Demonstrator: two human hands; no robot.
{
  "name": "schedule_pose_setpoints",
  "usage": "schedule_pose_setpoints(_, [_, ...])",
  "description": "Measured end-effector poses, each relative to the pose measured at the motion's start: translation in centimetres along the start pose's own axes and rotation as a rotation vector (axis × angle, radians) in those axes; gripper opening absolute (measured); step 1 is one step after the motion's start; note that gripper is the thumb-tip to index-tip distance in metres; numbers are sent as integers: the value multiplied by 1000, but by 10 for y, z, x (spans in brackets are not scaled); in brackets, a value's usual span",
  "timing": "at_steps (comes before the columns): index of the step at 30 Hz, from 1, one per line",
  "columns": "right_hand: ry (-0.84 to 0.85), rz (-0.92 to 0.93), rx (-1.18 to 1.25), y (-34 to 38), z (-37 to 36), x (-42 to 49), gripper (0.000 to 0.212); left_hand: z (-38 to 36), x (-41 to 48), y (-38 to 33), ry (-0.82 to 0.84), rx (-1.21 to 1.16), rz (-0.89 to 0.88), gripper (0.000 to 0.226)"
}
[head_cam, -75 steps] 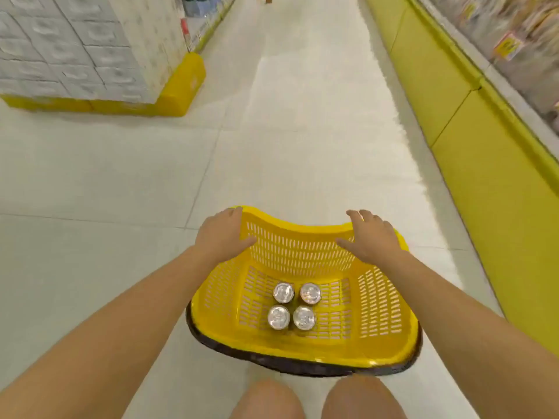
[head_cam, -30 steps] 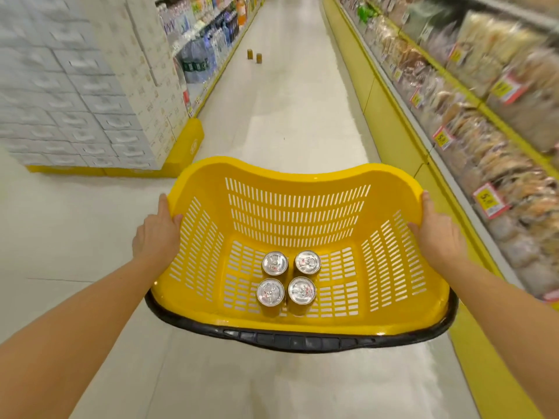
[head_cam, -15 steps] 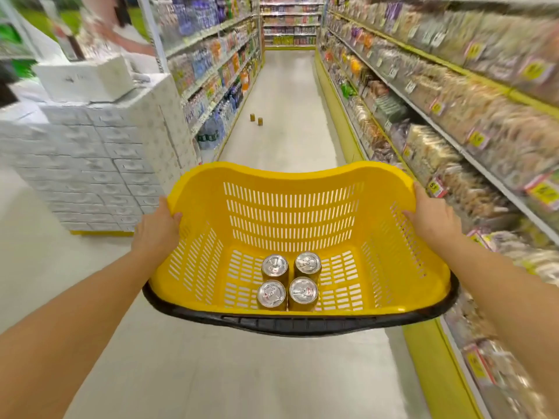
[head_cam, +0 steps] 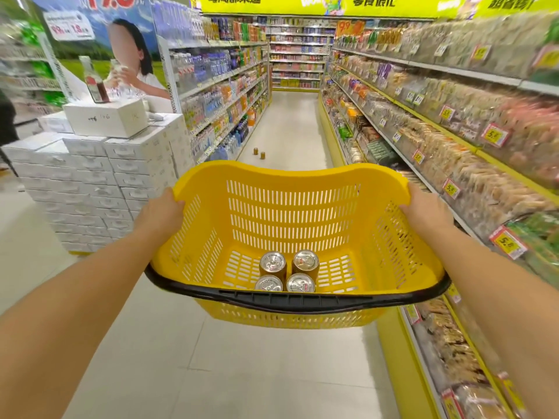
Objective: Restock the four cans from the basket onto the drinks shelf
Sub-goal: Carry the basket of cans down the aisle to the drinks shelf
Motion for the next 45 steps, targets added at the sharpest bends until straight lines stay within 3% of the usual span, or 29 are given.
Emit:
schedule_pose_setpoints(6, [-19, 1, -35, 6, 13, 28, 41, -8, 34, -9, 34, -28, 5, 44])
schedule_pose_setpoints(13, [1, 10, -51, 32, -5, 102, 50, -17, 113, -21, 55, 3, -68, 49])
schedule_pose_setpoints(27, [-11, -73, 68, 140, -27, 315, 46, 1, 377, -50, 77, -59, -134, 64])
schedule_pose_setpoints(35, [5, -50, 54, 195, -23, 475, 46, 8, 529, -91, 70, -39, -127, 64])
schedule_pose_setpoints(45, [45, 71, 39, 254, 3, 745, 55, 9, 745, -162, 63, -88, -52, 69])
Point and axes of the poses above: each hand's wrist, its own x-axis towards the middle knuckle, its own z-axis out of the back of the hand, y = z × x, the point moved 8 cm from there along x, towards the middle knuckle, and after that the axes turned 15 degrees about y, right-handed, at the moved point
